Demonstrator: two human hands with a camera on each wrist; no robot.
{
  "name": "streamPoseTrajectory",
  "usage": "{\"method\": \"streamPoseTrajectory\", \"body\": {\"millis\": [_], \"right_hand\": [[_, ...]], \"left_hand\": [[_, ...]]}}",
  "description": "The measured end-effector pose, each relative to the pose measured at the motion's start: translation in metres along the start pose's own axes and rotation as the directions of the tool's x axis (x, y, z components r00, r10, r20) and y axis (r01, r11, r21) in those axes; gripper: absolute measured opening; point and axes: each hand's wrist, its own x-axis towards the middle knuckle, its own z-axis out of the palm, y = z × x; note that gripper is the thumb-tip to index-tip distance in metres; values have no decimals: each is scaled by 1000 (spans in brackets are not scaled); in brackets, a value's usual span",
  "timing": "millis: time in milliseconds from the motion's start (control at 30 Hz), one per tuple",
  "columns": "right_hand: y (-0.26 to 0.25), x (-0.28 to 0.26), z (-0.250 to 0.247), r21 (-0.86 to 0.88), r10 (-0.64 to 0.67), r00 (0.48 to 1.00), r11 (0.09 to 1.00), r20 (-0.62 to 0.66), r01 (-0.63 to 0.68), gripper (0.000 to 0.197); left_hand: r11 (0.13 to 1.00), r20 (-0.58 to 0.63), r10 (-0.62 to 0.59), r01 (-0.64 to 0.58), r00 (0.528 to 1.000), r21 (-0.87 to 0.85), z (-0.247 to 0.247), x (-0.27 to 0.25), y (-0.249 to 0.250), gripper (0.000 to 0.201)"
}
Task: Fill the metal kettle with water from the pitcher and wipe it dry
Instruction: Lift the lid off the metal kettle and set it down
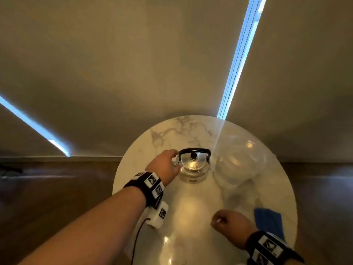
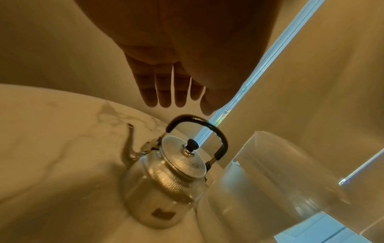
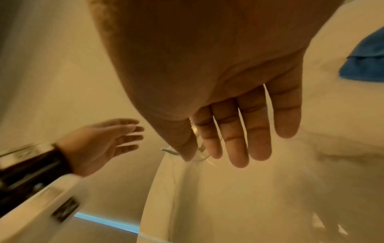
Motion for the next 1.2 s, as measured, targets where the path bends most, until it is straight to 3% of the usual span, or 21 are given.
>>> {"method": "streamPoseTrajectory", "body": {"millis": [133, 267, 433, 533, 600, 733, 900, 1067, 1200], "right_hand": [[-32, 14, -4, -14, 9, 999, 1000, -42, -10, 23], [-66, 22, -18, -40, -52, 974, 998, -221, 44, 25], [-98, 45, -38, -107, -190, 854, 982, -484, 157, 28], [-109, 52, -41, -223, -332, 741, 943, -584, 247, 36], [-108, 51, -38, -228, -348, 707, 937, -616, 263, 41], [-82, 42, -22, -166, -311, 761, 950, -569, 264, 33], [-53, 22, 5, -111, -341, 799, 937, -496, 331, 29], [-43, 37, 10, -93, -411, 773, 902, -482, 422, 22], [-40, 48, 2, -114, -475, 742, 868, -474, 483, 26]], "left_hand": [[997, 109, 25, -17, 994, -76, 14, 54, -2, 43], [989, 170, 39, -14, 985, -145, 30, 77, -23, 23], [980, 200, 125, -90, 972, -177, 30, 80, -37, 18], [965, 174, 190, -151, 966, -215, 23, 61, -44, 19], [953, 182, 227, -181, 957, -241, 20, 37, -48, 17], [947, 188, 240, -187, 952, -260, 28, -14, -54, 17], [948, 196, 159, -94, 968, -305, 53, -70, -63, 14], [921, 78, 32, 1, 996, -390, 71, -99, -62, 17], [922, -19, -37, 26, 999, -385, 77, -100, -57, 32]]}}
